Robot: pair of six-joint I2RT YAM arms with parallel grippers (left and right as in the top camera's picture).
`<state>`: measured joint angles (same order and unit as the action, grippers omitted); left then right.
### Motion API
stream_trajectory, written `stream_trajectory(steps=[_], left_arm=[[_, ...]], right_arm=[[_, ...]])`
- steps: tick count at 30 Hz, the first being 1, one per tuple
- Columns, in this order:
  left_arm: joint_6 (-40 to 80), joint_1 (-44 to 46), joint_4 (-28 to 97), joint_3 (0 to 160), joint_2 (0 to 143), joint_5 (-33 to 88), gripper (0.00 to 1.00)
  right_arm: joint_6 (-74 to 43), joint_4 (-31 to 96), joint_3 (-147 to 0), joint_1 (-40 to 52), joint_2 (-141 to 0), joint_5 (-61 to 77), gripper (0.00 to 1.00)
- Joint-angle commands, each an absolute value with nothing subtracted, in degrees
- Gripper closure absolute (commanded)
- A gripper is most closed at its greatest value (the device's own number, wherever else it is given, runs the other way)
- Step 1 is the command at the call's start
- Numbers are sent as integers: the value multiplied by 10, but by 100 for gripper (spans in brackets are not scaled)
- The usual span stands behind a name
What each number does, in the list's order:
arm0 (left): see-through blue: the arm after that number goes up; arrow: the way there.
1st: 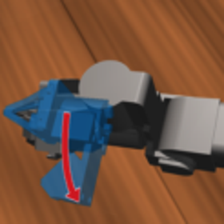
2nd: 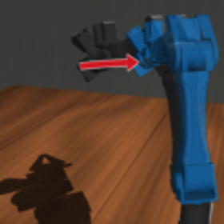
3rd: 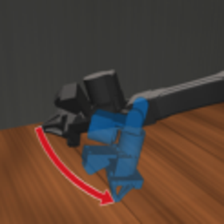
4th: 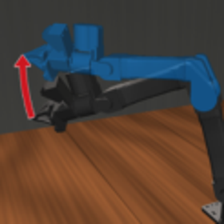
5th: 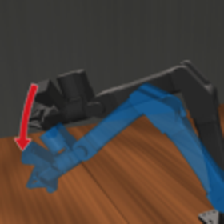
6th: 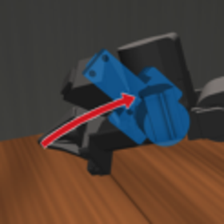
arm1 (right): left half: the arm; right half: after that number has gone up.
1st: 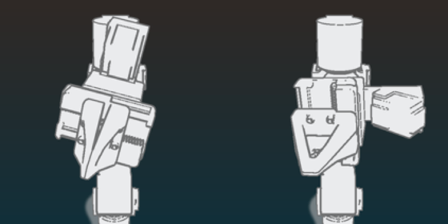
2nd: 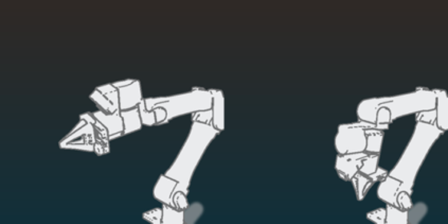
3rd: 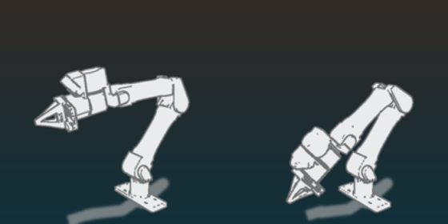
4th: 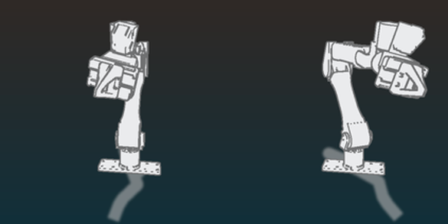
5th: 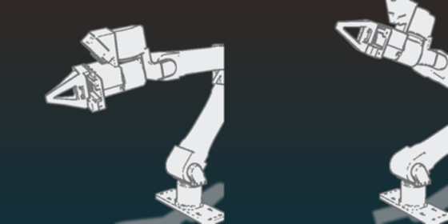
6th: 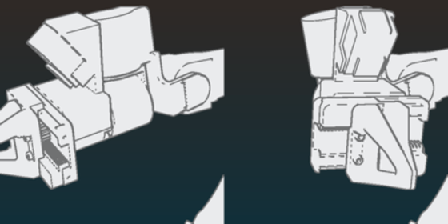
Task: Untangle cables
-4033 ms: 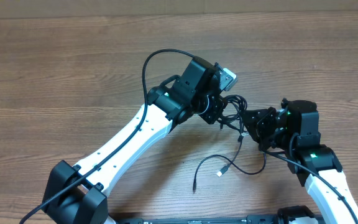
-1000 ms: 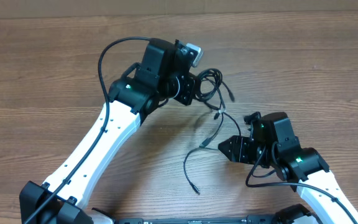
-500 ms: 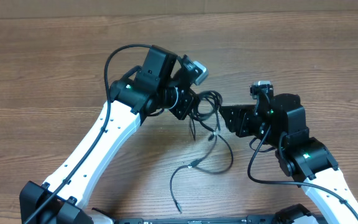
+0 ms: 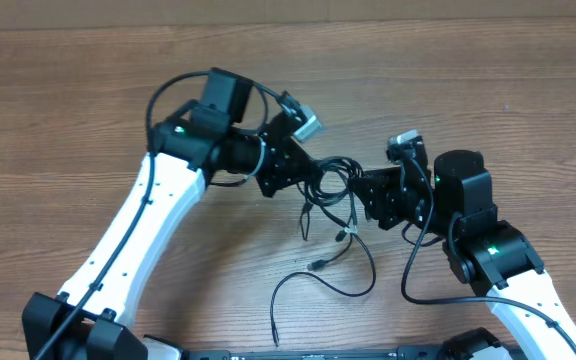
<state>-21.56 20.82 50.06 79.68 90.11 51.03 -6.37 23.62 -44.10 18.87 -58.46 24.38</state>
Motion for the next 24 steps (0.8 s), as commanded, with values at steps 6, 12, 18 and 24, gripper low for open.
stream_trajectory(steps=[6,12,18,24], left_arm=[[-253,187,502,815,888,646,96],[-253,187,502,815,888,646,96],[-253,187,503,815,888,611,62],[-209,185,521,815,888,460,25]], right_arm=[[-43,193,-452,189,-583,470,74],[-44,174,-452,189,-583,531,89],[-46,144,-452,189,-583,530,96],[-78,112,-452,189,-583,474,96]])
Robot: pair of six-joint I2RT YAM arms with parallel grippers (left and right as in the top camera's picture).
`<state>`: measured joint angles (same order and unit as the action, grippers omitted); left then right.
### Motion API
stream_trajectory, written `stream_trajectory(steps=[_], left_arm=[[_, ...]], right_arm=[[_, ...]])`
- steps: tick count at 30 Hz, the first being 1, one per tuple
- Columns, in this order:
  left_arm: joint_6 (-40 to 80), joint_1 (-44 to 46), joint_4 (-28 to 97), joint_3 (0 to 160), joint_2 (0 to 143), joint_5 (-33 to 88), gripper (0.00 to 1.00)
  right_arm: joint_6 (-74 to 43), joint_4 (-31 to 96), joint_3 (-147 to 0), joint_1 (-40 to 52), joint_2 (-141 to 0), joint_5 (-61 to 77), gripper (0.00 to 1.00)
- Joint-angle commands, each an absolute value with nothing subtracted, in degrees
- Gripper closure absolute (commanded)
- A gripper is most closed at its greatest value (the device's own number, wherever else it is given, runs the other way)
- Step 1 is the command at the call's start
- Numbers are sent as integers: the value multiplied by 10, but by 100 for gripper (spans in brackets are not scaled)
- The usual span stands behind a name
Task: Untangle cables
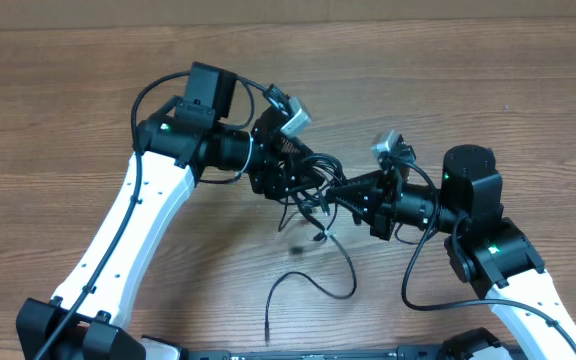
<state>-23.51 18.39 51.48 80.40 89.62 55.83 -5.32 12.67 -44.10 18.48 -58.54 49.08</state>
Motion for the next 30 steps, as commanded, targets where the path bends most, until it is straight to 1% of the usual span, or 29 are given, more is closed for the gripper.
stream_trajectory(steps=[1,5,9,15,20,24,28,30], left_arm=[[-203,184,526,815,888,439,24],[-201,180,538,815,888,413,24],[-201,176,540,815,888,413,27],[-201,176,539,815,888,414,38],[-201,176,535,815,888,423,36],[-201,176,516,815,888,453,34],[-194,176,499,815,888,461,34],[-194,176,499,815,888,461,37]], right_arm=[[-94,110,-452,189,-583,453,96],[-139,108,-452,189,-583,373,96],[-182,107,-452,189,-583,302,96],[-185,103,-452,189,-583,303,96],[-200,103,-452,189,-583,325,96],[-200,103,-452,189,-583,353,96],[-200,103,-452,189,-583,391,96],[-200,103,-452,189,-583,406,96]])
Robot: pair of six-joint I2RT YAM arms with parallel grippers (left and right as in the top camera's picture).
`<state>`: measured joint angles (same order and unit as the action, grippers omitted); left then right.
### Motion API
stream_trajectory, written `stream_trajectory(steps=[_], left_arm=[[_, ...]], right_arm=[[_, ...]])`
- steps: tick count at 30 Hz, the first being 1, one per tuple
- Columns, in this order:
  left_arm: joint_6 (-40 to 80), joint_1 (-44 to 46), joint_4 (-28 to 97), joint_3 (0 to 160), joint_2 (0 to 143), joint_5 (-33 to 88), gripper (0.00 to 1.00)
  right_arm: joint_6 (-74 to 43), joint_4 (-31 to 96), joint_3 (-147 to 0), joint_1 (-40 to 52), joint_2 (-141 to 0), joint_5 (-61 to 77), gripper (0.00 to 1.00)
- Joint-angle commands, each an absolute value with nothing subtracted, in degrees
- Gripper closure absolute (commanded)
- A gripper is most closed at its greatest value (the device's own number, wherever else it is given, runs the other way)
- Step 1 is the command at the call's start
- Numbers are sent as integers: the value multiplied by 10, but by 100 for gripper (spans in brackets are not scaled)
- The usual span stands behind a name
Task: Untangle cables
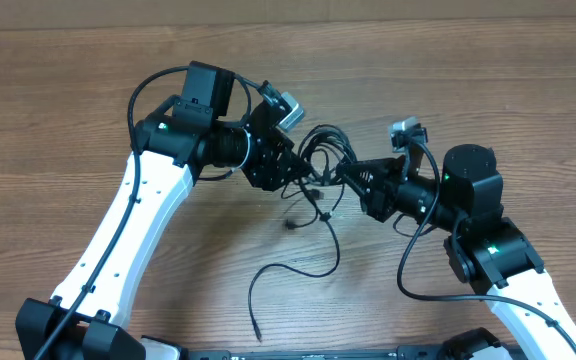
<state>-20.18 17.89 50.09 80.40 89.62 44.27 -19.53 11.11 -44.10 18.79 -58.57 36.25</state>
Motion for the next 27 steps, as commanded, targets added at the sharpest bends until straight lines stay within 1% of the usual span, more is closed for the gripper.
stream_trajectory(steps=[1,5,6,17,24,27], left_arm=[[-194,176,499,815,888,461,40],[-194,176,504,815,888,459,52],[-194,176,508,815,888,458,53],[-195,176,542,815,888,459,49],[-195,176,542,815,888,458,49],[-197,175,544,815,887,435,49]], right_arm=[[-201,103,-452,189,-583,410,96],[-213,93,-452,189,-583,410,96],[-213,86,-452,189,-583,410,96],[-230,49,-452,189,-583,410,96],[-232,46,-452,189,-583,394,96],[-245,46,-452,189,-583,373,96]])
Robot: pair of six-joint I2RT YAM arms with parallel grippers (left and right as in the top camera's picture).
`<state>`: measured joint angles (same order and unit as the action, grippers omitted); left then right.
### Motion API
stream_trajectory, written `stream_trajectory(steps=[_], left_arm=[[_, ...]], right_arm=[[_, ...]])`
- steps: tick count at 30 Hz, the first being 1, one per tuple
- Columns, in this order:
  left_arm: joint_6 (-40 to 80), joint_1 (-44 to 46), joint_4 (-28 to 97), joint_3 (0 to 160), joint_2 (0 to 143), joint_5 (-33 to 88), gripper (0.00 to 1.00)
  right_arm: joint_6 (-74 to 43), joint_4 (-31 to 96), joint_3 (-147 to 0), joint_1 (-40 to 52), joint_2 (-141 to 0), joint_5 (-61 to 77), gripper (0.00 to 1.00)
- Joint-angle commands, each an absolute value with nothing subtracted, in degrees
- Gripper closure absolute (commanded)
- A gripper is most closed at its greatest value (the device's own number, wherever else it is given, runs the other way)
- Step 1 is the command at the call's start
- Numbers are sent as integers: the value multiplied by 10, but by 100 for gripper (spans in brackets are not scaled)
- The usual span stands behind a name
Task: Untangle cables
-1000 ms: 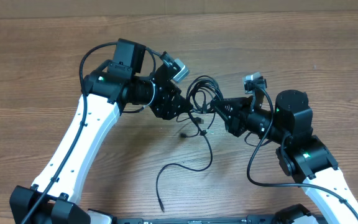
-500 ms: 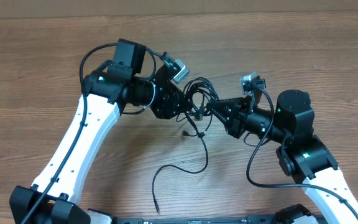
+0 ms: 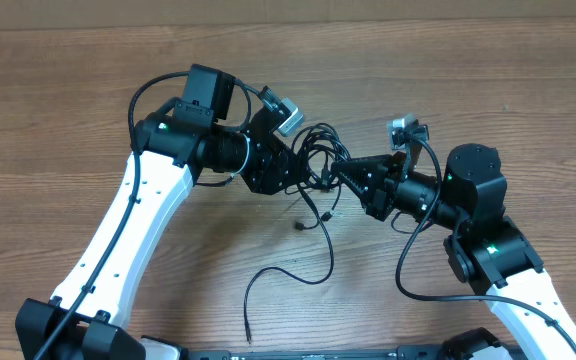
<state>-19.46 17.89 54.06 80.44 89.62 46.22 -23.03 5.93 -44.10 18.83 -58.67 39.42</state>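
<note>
A tangle of thin black cables (image 3: 318,160) hangs between my two grippers above the wooden table. From the left, my left gripper (image 3: 293,172) is shut on the bundle. Opposite it, my right gripper (image 3: 343,175) grips the bundle's right side. One long loose end (image 3: 288,275) trails down from the knot, curves across the table and ends in a plug near the front edge. A short end with a small connector (image 3: 298,226) dangles under the knot. The fingertips themselves are largely hidden by cable loops.
The wooden table (image 3: 68,120) spreads all round. Each wrist carries a grey camera, one (image 3: 286,116) at the left and another (image 3: 406,128) at the right. The right arm's own black cable (image 3: 408,265) loops below its wrist.
The grippers hold almost the same places. The loose trailing end has slid slightly left and down, and the small dangling connector sits a little lower.
First the bundle hung lower and spread wide between both grippers near the table's middle. Then the grippers were closer together and the tangle tighter. Later both held it further up and left, with the long end dragged leftward; now it is nearly the same.
</note>
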Motion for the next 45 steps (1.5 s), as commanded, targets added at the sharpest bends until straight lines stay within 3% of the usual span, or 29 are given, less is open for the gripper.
stream_trajectory(steps=[1,26,39,41,44,45], left_arm=[[-197,174,545,815,887,427,49],[-197,166,536,815,888,483,48],[-197,184,518,815,888,409,52],[-197,184,513,815,888,409,57],[-194,184,501,815,888,406,92],[-192,183,496,815,888,400,96]], right_arm=[[-245,46,-452,189,-583,371,96],[-303,26,-452,189,-583,378,96],[-348,-58,-452,189,-583,482,96],[-347,-56,-452,189,-583,490,96],[-347,-30,-452,189,-583,494,96],[-347,-10,-452,189,-583,494,96]])
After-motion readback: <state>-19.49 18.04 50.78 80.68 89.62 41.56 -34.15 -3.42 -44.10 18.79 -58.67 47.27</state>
